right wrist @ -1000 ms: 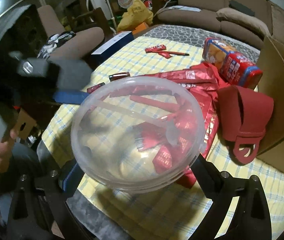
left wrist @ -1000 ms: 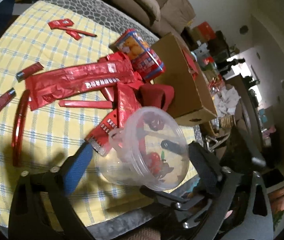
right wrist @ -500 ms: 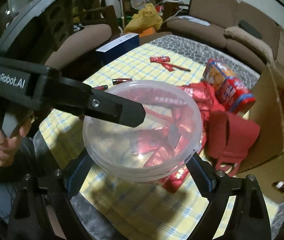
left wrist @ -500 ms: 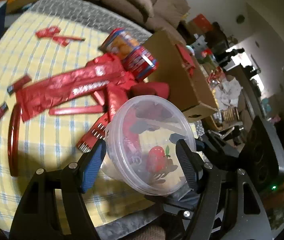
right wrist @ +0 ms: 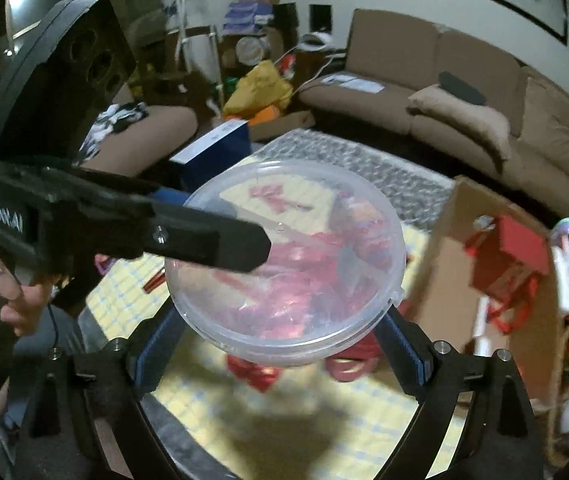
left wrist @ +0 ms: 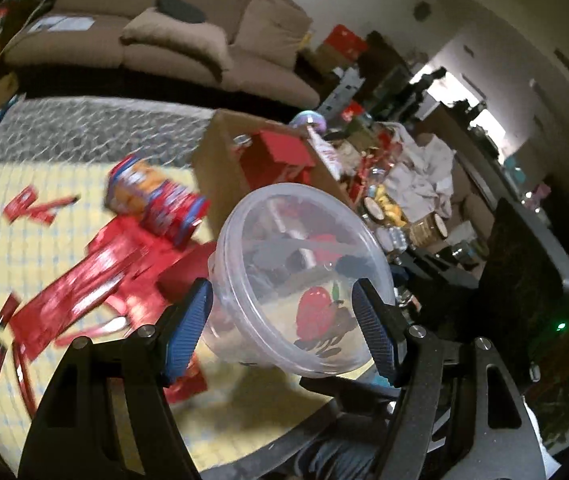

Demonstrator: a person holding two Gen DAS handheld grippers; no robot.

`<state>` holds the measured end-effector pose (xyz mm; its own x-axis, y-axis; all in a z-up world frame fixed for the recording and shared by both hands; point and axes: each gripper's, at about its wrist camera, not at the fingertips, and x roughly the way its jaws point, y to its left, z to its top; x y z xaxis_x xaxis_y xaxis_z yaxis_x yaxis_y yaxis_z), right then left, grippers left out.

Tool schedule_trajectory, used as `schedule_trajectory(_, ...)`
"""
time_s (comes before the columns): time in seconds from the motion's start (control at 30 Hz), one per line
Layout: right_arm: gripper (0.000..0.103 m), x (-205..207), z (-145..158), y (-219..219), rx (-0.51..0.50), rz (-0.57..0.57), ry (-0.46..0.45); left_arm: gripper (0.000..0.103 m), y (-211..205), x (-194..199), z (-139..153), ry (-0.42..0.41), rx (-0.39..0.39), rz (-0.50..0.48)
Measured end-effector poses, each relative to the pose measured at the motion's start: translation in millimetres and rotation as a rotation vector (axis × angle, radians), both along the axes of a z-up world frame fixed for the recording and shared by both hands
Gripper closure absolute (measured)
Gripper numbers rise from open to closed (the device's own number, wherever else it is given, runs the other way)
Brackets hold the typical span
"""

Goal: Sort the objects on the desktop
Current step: 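Lift the tub with the left tool and carry it toward the cardboard box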

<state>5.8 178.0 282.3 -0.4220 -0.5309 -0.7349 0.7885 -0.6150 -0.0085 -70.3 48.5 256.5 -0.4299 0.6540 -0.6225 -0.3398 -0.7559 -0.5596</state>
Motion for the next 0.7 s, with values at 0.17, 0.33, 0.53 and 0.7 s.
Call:
schedule_trajectory(0.17, 0.01, -32, 18, 39, 0.033, -0.046, 0.034, 0.033, 50, -32, 12, 0.008, 0.024, -0.05)
schedule_trajectory(0.33, 0.01, -69, 17, 74, 0.055, -0.11, 0.05, 0.029, 100, -66, 7, 0.004, 0.023, -0.091)
schedule_trajectory(0.53, 0.01, -120, -11, 106, 0.057, -0.144, -0.012, 0.028, 139, -106, -22, -0.042, -0.009, -0.117)
schedule_trajectory(0.7, 0.01, -149, -49, 113, 0.085, -0.14, -0.075, 0.028, 150, -127, -63, -0.1, -0.021, -0.115)
